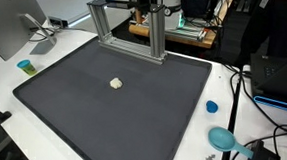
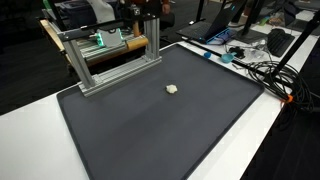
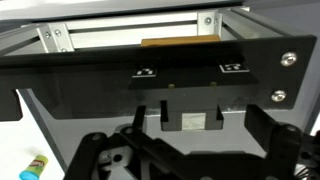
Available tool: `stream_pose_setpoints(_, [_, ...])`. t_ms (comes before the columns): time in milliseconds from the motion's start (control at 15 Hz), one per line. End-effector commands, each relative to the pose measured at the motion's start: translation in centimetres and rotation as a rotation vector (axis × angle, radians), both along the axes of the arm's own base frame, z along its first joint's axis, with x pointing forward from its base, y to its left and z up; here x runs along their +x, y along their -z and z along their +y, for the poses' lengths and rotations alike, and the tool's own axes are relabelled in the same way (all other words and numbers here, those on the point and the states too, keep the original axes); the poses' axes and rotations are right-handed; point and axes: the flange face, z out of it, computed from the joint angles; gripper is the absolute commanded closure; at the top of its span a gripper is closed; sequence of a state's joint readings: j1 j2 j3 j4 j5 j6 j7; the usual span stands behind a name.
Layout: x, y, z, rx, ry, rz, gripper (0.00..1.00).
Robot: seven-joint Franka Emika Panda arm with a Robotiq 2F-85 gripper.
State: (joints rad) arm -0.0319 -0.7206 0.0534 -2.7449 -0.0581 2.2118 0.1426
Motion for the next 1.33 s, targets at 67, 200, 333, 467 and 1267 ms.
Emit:
stream_pose_setpoints(67, [-0.2, -0.4, 0.5, 0.001, -0.03, -0.002, 0.0])
stream_pose_setpoints(200, [-0.2, -0.3, 0.6, -0.039, -0.013, 0.003, 0.0])
stream_pose_setpoints(333, [-0.2, 0.0, 0.6, -0.052, -0.003, 0.012, 0.0])
stream_pose_setpoints(467, [-0.2, 0.1, 0.6, -0.041, -0.006, 0.02, 0.0])
stream_pose_setpoints(1267, [-0.5, 0.5, -1.4, 0.026, 0.018, 0.054, 0.28])
